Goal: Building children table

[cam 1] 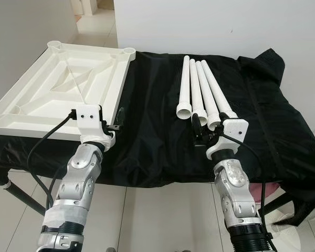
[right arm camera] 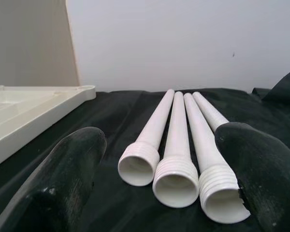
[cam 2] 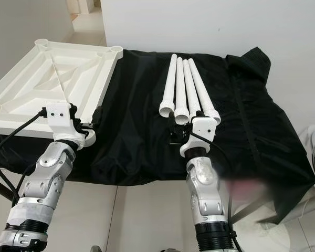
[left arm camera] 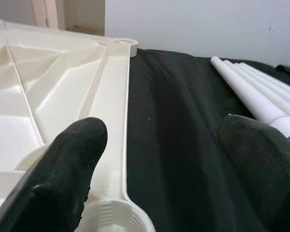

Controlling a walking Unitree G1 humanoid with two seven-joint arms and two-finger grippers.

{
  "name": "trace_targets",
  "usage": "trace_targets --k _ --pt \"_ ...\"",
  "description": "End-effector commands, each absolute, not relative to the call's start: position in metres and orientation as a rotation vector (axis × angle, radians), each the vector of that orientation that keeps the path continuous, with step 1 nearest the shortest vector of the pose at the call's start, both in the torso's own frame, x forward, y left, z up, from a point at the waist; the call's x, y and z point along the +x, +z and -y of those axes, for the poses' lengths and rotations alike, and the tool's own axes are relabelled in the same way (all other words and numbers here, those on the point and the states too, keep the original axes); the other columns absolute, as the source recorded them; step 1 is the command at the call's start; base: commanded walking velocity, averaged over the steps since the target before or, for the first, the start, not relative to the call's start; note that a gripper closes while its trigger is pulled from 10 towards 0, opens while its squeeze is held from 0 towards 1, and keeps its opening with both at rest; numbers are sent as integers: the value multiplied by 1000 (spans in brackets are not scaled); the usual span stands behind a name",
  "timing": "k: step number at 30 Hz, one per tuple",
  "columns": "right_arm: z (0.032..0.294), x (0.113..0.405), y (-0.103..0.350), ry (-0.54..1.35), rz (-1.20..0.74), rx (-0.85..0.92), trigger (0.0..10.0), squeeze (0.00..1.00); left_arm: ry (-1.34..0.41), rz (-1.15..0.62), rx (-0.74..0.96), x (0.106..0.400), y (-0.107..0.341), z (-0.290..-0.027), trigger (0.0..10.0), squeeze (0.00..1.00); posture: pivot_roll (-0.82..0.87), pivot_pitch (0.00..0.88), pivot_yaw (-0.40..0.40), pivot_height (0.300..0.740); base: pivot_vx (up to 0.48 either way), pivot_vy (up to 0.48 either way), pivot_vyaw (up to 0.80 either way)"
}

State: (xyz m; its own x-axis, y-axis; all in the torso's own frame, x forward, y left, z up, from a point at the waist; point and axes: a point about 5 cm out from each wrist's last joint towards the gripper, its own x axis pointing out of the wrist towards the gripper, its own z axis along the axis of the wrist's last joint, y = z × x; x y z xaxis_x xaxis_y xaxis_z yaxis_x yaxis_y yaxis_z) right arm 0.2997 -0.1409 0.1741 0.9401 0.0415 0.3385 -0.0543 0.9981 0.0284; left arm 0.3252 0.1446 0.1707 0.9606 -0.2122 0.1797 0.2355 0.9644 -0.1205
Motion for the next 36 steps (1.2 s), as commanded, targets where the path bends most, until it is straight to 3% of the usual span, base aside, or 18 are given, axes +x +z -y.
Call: trace_targets --k 1,10,18,36 --pt "142 303 175 39 346 61 10000 0 -284 187 -155 326 173 -139 10000 0 -37 41 -17 740 0 0 0" --pt "150 304 173 -5 345 43 10000 0 -260 203 -145 330 178 -136 10000 0 -40 58 -1 740 0 0 0" --pt "160 303 174 -58 370 11 10000 0 -283 211 -83 320 175 -152 10000 0 -13 69 -3 740 0 0 0" --pt "155 307 178 -35 388 -14 10000 0 -261 209 -91 321 172 -150 10000 0 -2 72 -16 740 0 0 0"
